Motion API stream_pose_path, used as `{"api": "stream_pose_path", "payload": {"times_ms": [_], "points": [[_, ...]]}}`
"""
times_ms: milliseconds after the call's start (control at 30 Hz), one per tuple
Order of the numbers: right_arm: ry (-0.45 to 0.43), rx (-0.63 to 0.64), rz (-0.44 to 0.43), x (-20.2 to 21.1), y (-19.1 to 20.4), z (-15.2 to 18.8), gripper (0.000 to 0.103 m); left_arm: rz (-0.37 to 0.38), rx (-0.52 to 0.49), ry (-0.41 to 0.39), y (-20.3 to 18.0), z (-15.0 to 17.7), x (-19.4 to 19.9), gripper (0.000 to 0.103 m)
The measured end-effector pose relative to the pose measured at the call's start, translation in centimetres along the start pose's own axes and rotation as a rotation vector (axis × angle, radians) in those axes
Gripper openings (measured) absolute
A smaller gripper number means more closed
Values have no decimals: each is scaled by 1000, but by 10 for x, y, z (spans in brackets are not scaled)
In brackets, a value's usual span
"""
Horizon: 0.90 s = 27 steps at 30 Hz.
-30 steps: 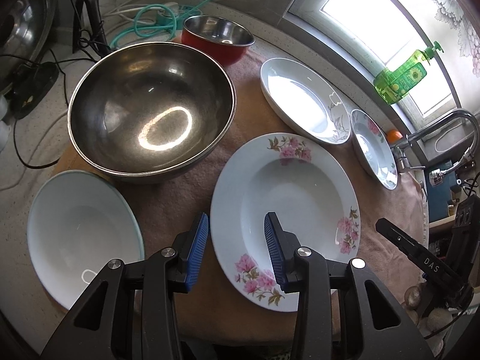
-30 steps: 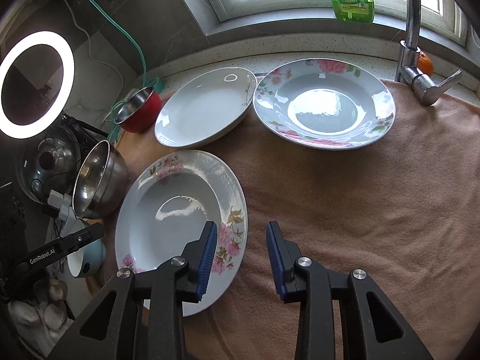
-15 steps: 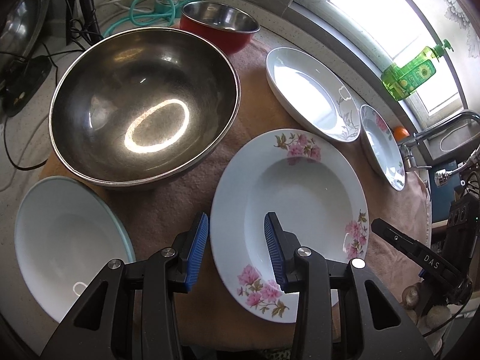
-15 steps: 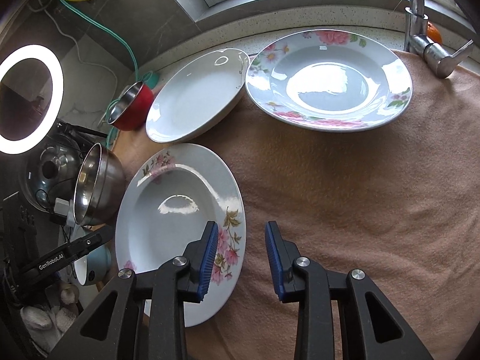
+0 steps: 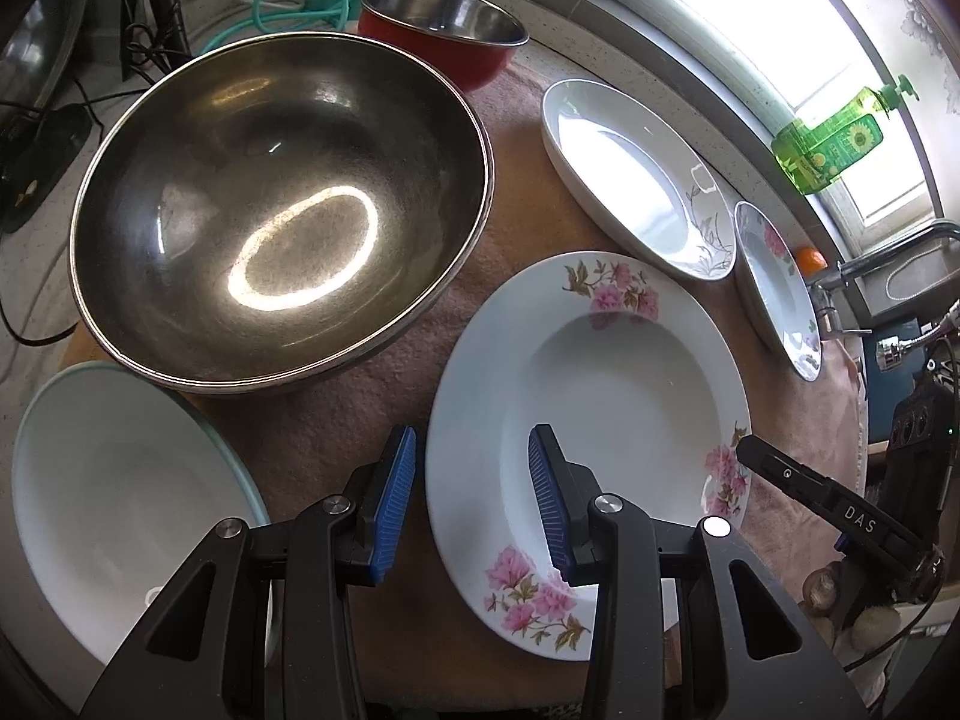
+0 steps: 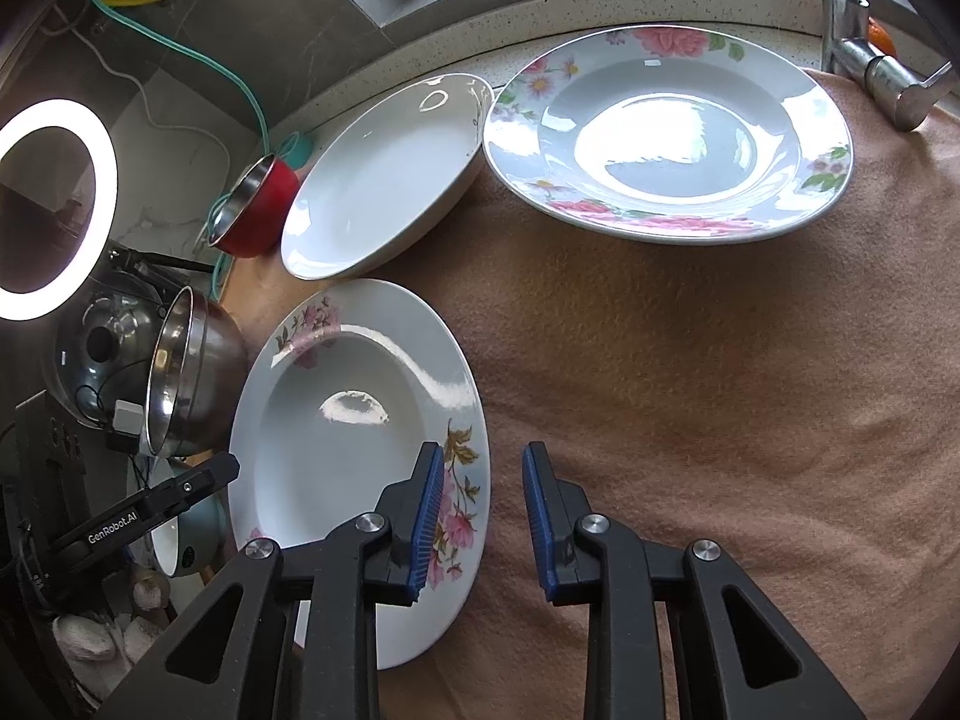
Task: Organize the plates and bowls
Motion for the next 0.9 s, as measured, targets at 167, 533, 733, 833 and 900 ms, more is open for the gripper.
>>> {"api": "stream_pose_path", "payload": {"times_ms": [167, 533, 733, 833, 900], "points": [[18, -3, -15, -4, 1, 0, 17, 3, -16, 13, -4, -1, -4, 37], [39, 1, -26, -6, 3, -3, 14, -12, -50, 26, -10, -5, -8, 37], [45, -8, -33, -6, 2, -4, 14, -24, -58, 28, -11, -5, -9, 37], [49, -8, -35, -7, 1, -4, 14, -25, -58, 27, -11, -6, -9, 37], [47, 0, -30, -7, 1, -5, 14, -28, -60, 26, -12, -6, -9, 37]]}}
Point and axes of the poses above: each gripper's, at about its wrist camera, not at the fingertips, and x roughly against the way its jaws point, y to its left, z to its underside, the point moved 6 cm from there along -x, roughly the way its jaws point, and after that the axes turned 15 degrees about -x, right-handed, at the moved point
